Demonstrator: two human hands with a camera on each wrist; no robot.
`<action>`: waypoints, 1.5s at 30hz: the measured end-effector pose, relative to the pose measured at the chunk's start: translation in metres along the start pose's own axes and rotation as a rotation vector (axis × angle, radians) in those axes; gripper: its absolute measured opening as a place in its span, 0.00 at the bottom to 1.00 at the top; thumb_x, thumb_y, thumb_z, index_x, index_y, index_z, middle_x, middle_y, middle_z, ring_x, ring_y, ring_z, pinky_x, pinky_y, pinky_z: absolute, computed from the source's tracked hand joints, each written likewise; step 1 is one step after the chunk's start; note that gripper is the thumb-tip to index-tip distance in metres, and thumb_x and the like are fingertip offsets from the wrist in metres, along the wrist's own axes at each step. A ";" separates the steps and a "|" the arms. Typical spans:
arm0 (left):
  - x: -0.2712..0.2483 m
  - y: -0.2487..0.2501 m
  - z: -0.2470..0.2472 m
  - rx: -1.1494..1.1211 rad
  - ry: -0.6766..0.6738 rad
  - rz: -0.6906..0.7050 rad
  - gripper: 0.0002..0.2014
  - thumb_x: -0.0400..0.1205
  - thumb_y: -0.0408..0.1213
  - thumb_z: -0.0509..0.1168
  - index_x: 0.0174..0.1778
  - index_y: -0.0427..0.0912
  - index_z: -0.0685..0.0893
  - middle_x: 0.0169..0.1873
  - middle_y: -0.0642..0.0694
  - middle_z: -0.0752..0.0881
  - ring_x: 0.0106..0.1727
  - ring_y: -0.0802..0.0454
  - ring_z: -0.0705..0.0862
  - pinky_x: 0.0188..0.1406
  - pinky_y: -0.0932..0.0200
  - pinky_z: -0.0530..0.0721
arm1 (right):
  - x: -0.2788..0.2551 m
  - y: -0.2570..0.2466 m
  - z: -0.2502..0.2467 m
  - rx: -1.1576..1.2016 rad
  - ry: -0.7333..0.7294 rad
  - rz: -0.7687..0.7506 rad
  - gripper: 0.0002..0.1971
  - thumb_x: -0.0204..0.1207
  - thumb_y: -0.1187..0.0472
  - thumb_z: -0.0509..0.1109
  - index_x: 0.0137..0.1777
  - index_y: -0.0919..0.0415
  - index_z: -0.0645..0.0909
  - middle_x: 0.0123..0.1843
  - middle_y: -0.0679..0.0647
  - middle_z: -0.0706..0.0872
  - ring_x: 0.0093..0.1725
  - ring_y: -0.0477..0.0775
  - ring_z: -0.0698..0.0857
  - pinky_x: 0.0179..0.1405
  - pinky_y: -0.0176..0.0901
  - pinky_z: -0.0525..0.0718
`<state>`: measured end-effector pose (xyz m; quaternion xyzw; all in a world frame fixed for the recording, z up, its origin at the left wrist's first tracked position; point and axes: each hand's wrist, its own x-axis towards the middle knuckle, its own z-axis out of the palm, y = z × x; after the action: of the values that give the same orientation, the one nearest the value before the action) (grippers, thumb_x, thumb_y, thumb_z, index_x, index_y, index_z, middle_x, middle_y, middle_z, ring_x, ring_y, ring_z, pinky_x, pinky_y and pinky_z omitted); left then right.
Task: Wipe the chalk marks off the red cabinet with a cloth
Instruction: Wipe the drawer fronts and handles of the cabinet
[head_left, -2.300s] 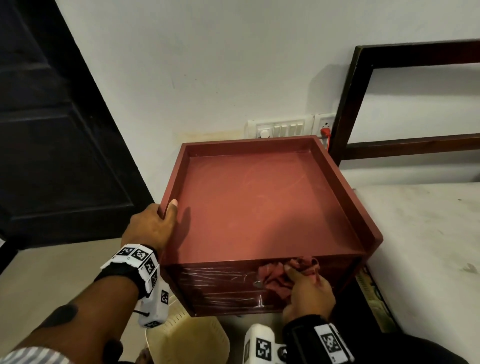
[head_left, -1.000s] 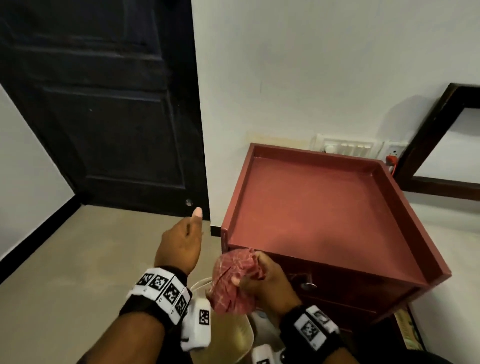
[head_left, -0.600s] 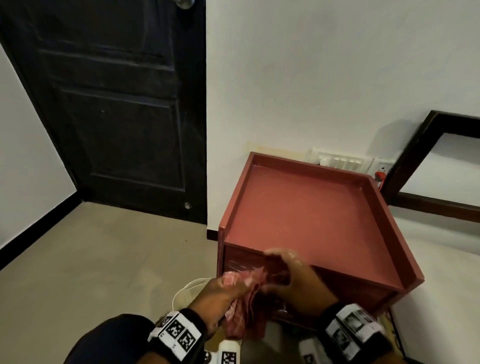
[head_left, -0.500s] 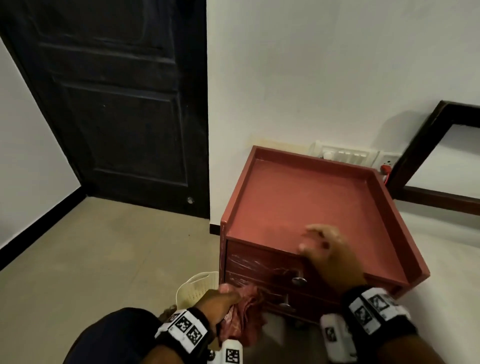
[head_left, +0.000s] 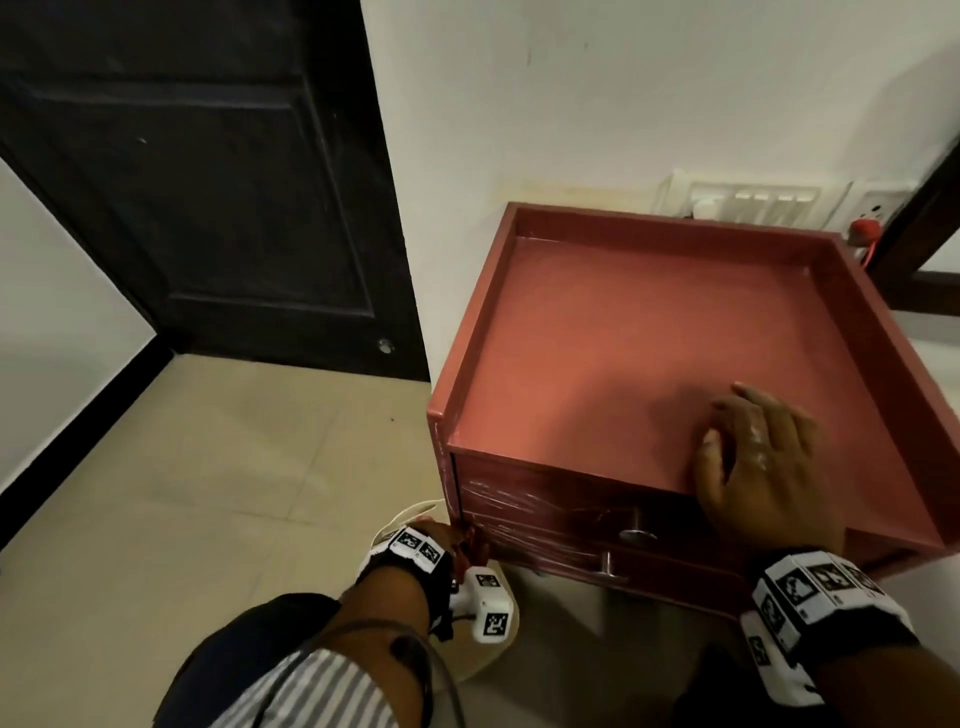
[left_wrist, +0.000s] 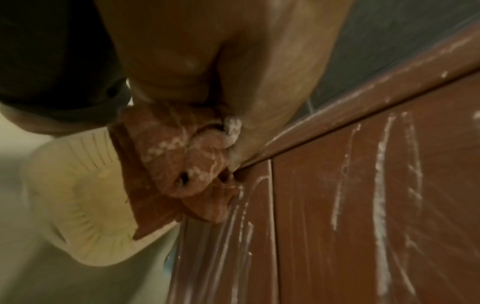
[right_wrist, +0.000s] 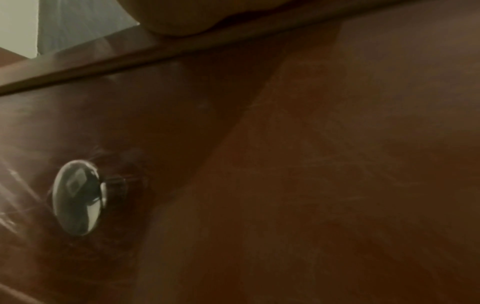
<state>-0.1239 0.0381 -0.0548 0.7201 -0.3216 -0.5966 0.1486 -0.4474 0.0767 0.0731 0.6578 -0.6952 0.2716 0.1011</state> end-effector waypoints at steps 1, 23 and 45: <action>0.005 0.001 0.003 0.041 -0.004 0.021 0.21 0.88 0.40 0.66 0.78 0.40 0.82 0.74 0.39 0.85 0.44 0.54 0.90 0.43 0.64 0.91 | 0.000 0.000 0.001 0.005 0.008 0.002 0.21 0.78 0.54 0.60 0.67 0.62 0.78 0.73 0.59 0.76 0.73 0.65 0.73 0.68 0.55 0.73; -0.142 0.071 -0.052 -0.496 0.166 0.260 0.18 0.68 0.32 0.82 0.49 0.23 0.90 0.42 0.25 0.93 0.46 0.27 0.94 0.53 0.25 0.91 | -0.001 0.001 0.002 -0.037 -0.037 -0.002 0.24 0.77 0.51 0.57 0.69 0.63 0.75 0.69 0.61 0.78 0.71 0.64 0.75 0.68 0.58 0.78; -0.173 0.074 -0.024 -0.262 -0.017 0.595 0.08 0.85 0.35 0.74 0.51 0.32 0.94 0.43 0.36 0.96 0.48 0.35 0.96 0.54 0.36 0.94 | 0.001 -0.003 -0.005 0.009 -0.122 0.028 0.23 0.77 0.48 0.56 0.65 0.62 0.78 0.64 0.61 0.82 0.66 0.63 0.77 0.70 0.57 0.76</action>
<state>-0.1366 0.0899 0.1272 0.5644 -0.4397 -0.5692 0.4051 -0.4454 0.0785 0.0786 0.6639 -0.7078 0.2357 0.0517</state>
